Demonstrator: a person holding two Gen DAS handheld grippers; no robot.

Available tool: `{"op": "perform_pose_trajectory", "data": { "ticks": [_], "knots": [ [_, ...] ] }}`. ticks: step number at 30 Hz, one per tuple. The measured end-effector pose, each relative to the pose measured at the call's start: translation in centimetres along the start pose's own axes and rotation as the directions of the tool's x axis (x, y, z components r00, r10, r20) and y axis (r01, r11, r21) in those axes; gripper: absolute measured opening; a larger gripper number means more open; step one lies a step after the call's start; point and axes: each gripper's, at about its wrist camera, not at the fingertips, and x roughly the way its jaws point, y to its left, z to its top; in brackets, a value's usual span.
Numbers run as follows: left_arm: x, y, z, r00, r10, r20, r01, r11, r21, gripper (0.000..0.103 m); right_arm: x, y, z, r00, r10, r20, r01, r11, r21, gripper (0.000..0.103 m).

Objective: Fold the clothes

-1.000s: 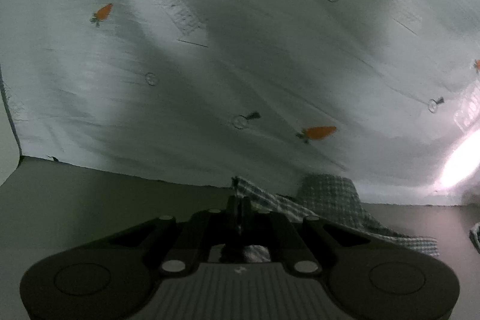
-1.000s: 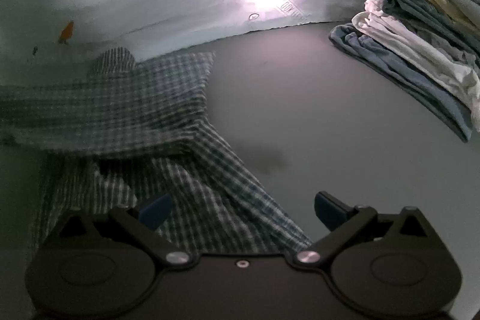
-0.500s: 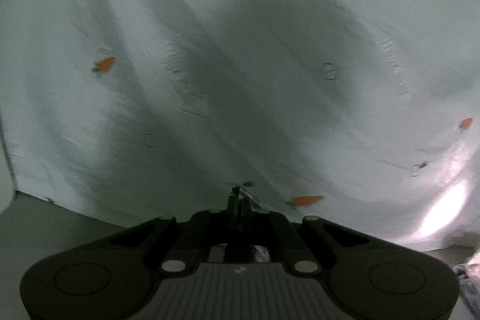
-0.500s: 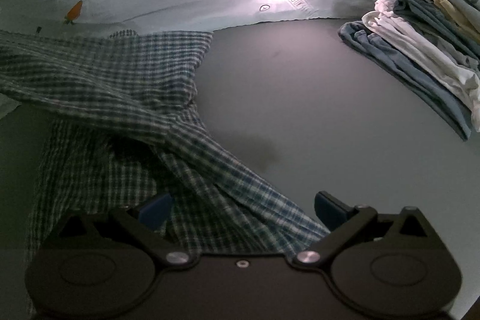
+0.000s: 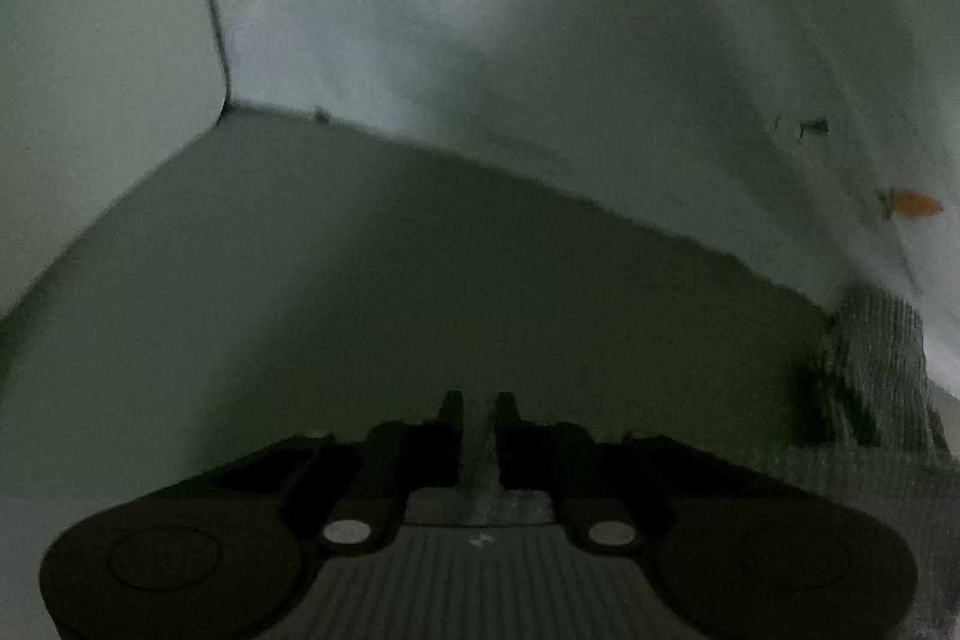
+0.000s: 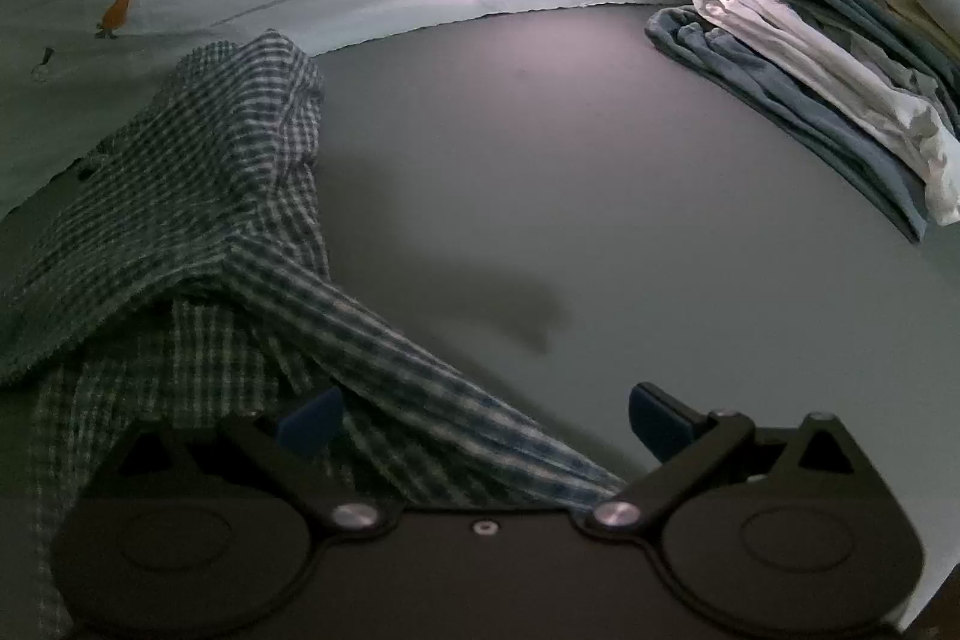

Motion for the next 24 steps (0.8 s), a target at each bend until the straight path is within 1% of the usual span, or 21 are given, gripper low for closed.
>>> {"op": "perform_pose_trajectory", "data": {
  "ticks": [2, 4, 7, 8, 10, 12, 14, 16, 17, 20, 22, 24],
  "knots": [
    [-1.0, -0.5, -1.9, 0.999, -0.031, -0.029, 0.031, 0.999, 0.027, 0.028, 0.0, -0.4, -0.2, 1.0, 0.003, 0.003, -0.003, 1.0, -0.003, 0.103],
    [-1.9, -1.5, -4.1, 0.996, -0.06, -0.063, 0.066, 0.994, 0.084, 0.031, 0.0, -0.9, -0.6, 1.0, 0.012, 0.001, -0.012, 1.0, -0.001, 0.102],
    [-3.4, -3.6, -8.3, 0.982, -0.126, -0.142, 0.146, 0.979, 0.145, 0.036, 0.1, -1.9, -0.9, 0.999, 0.049, -0.007, -0.049, 0.998, 0.029, 0.1],
    [-3.9, -4.4, -9.7, 0.974, -0.148, -0.17, 0.176, 0.971, 0.162, 0.039, 0.1, -2.4, -1.0, 0.998, 0.066, -0.011, -0.066, 0.997, 0.042, 0.099],
    [-5.0, -6.0, -13.0, 0.957, -0.179, -0.23, 0.227, 0.953, 0.202, 0.041, 0.1, -3.3, -1.1, 0.995, 0.098, -0.016, -0.096, 0.993, 0.063, 0.097],
    [-6.3, -7.7, -16.2, 0.942, -0.189, -0.277, 0.261, 0.932, 0.251, 0.041, 0.0, -4.3, -1.4, 0.991, 0.128, -0.023, -0.126, 0.989, 0.076, 0.094],
    [-7.5, -9.2, -19.1, 0.926, -0.196, -0.323, 0.299, 0.904, 0.307, 0.042, 0.2, -5.4, -1.6, 0.987, 0.158, -0.035, -0.155, 0.985, 0.081, 0.09],
    [-8.3, -10.4, -21.2, 0.915, -0.19, -0.355, 0.318, 0.882, 0.347, 0.044, 0.4, -6.8, -2.0, 0.98, 0.192, -0.049, -0.187, 0.978, 0.092, 0.085],
    [-8.8, -10.8, -22.2, 0.914, -0.184, -0.362, 0.319, 0.877, 0.36, 0.044, 0.5, -7.6, -2.3, 0.975, 0.214, -0.057, -0.207, 0.973, 0.106, 0.084],
    [-10.1, -11.0, -24.1, 0.914, -0.171, -0.369, 0.308, 0.884, 0.352, 0.046, 0.8, -10.0, -3.4, 0.953, 0.294, -0.076, -0.279, 0.946, 0.163, 0.077],
    [-10.7, -10.9, -25.2, 0.911, -0.167, -0.376, 0.299, 0.897, 0.325, 0.047, 0.9, -11.6, -4.2, 0.932, 0.352, -0.081, -0.331, 0.922, 0.201, 0.066],
    [-11.1, -10.8, -26.4, 0.912, -0.148, -0.383, 0.278, 0.909, 0.311, 0.048, 0.9, -12.9, -4.9, 0.911, 0.407, -0.071, -0.382, 0.896, 0.228, 0.065]
  ]
}}
